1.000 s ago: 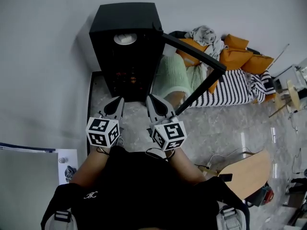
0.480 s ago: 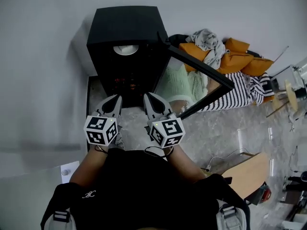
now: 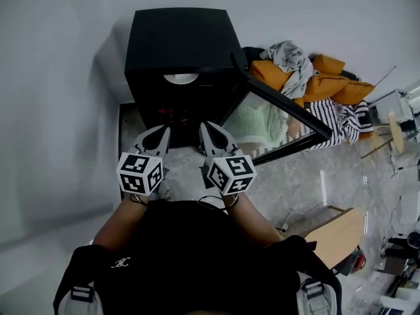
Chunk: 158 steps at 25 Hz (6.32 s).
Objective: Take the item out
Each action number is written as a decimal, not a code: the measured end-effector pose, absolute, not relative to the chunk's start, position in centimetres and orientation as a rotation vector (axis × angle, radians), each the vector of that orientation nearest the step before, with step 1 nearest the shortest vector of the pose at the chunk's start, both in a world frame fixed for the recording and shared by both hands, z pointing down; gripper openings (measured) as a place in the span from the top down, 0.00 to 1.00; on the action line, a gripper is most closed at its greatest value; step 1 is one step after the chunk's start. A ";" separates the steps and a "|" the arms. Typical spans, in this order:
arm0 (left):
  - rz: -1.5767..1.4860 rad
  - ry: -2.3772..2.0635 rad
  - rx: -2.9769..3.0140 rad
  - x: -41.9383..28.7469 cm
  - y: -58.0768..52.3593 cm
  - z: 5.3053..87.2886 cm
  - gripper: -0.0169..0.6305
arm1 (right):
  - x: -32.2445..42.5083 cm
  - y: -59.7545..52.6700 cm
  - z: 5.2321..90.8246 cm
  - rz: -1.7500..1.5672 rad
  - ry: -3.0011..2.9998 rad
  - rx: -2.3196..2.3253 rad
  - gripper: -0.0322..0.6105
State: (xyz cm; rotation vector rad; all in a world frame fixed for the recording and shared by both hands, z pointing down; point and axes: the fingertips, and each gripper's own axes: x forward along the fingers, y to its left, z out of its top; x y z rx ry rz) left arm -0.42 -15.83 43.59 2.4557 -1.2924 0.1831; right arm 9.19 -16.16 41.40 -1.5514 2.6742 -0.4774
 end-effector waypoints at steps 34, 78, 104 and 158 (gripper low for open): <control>0.199 -1.263 2.423 -7.4 -24.3 45.6 0.96 | 6.9 -31.4 49.9 -1.584 1.675 -1.192 0.94; 0.187 -1.308 2.345 -6.8 -25.6 47.4 0.96 | 8.9 -38.3 54.9 -1.857 1.344 -1.222 0.78; 0.187 -1.254 2.356 -6.9 -25.8 47.6 0.96 | 8.1 -36.4 55.6 -1.899 1.360 -1.257 0.92; 0.179 -1.109 2.357 -7.0 -25.0 48.5 0.96 | 7.7 -31.7 55.1 -1.777 1.411 -1.144 0.92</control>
